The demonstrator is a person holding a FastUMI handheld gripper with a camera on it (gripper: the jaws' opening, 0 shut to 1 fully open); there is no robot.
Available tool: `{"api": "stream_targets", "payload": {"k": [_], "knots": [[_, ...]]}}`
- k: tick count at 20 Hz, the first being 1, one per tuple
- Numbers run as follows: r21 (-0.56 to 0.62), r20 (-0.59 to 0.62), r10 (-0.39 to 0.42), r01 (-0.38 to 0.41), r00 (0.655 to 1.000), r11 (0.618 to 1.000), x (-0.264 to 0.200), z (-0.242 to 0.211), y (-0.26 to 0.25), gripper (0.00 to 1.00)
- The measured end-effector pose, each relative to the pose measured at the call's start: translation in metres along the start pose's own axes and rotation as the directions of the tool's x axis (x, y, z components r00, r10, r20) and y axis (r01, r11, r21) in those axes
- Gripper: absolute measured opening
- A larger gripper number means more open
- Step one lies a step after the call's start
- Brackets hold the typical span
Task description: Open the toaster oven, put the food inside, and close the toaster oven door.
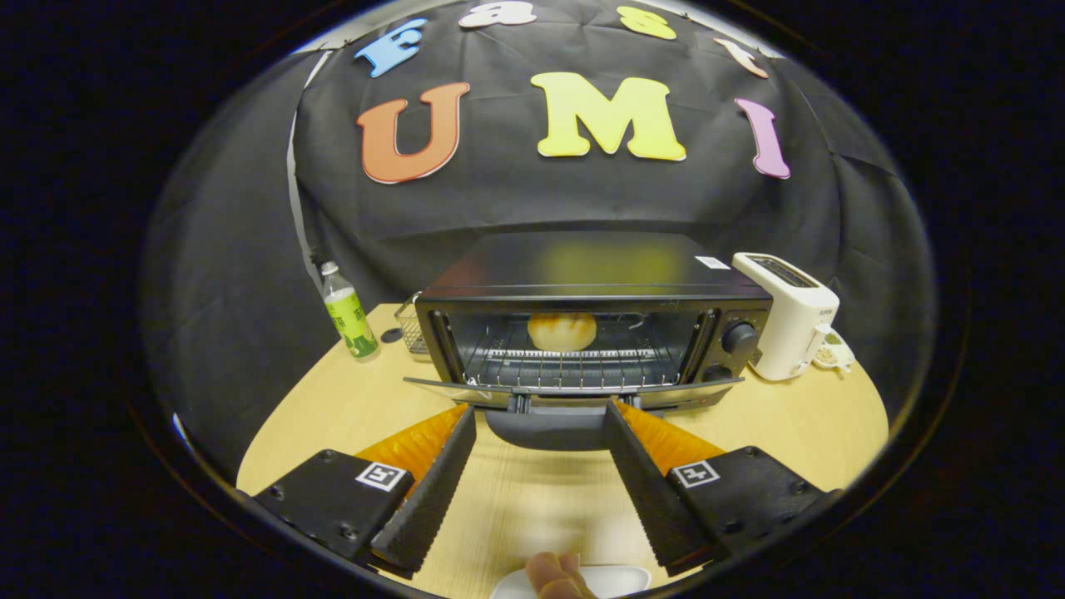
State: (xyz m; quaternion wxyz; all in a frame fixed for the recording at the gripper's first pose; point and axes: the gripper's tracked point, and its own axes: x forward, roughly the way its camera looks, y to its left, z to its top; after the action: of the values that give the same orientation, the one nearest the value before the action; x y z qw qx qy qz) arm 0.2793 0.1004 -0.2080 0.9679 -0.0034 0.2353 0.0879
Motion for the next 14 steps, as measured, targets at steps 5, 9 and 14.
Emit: {"api": "stream_targets", "payload": {"k": [5, 9, 14], "knots": [[-0.011, 0.083, -0.002, 0.003, 0.997, 1.0, -0.018, 0.012, -0.013, 1.0], [-0.037, 0.157, -0.017, 0.023, 0.988, 0.999, -0.059, 0.016, -0.024, 1.0], [-0.117, 0.326, -0.039, 0.081, 0.945, 0.99, -0.141, 0.027, -0.027, 1.0]]}}
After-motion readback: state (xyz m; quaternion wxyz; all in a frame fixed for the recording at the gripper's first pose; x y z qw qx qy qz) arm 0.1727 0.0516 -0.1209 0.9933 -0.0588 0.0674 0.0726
